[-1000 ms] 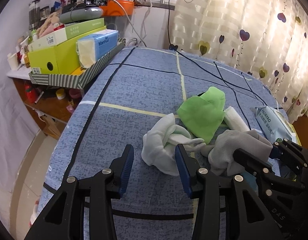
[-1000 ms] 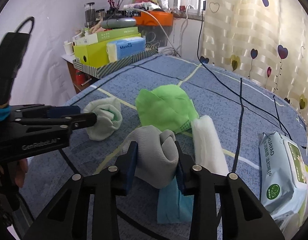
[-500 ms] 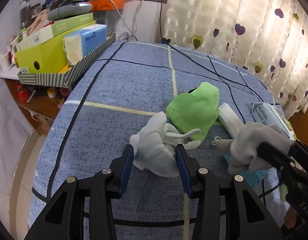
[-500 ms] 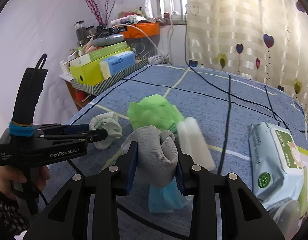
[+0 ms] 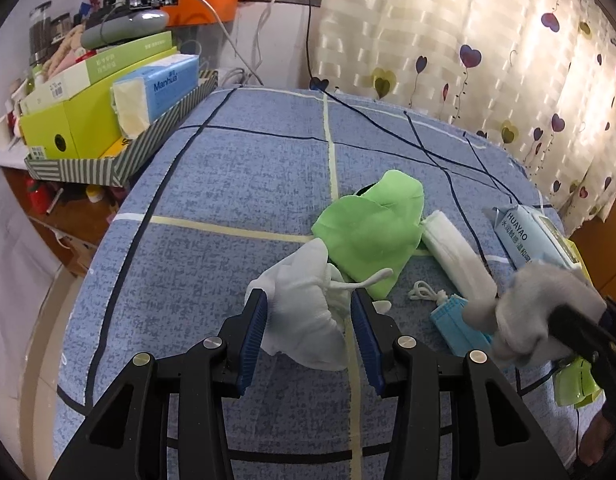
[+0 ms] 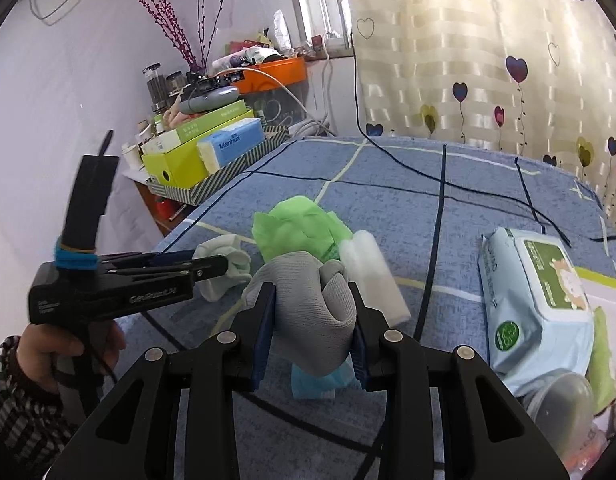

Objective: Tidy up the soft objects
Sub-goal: 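Close the left tool on the white sock while the right tool holds the grey sock, then lift the white sock with the left tool while the right tool lifts the grey sock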

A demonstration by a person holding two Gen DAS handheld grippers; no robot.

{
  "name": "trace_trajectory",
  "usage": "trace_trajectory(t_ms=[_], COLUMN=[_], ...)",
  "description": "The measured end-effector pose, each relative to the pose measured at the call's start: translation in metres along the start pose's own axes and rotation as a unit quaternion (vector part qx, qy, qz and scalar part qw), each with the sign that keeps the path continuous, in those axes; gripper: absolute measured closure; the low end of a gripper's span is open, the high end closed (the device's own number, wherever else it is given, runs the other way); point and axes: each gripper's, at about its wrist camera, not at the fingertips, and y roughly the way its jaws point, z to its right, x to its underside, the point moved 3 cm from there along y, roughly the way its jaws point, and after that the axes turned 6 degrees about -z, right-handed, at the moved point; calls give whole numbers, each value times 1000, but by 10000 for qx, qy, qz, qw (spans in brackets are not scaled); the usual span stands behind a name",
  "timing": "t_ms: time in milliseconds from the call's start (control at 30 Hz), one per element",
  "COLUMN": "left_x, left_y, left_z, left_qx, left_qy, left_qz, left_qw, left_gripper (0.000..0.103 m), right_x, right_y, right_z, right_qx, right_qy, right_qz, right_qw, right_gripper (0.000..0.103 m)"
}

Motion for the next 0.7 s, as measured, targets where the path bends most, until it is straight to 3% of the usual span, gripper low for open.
trace_trajectory(t_ms=[433,600,700], left_x=[-5,-5,-5], left_y=[12,12,13], left_z=[4,4,6], left_qx=[-150,-166,-204], left_qy=[87,113,164], left_qz=[44,75,87], left_qw=[9998,9998,9996], left_gripper=[61,73,75], right_x=[17,17,18], right_y=[3,4,5], right_z=[-4,-3,-3], right_qx=[53,40,43], right_qy=[-42,-20,-12], right_qz=[-199,-209,-206], right_qw=[9998,9998,9998], right_gripper=[69,69,69])
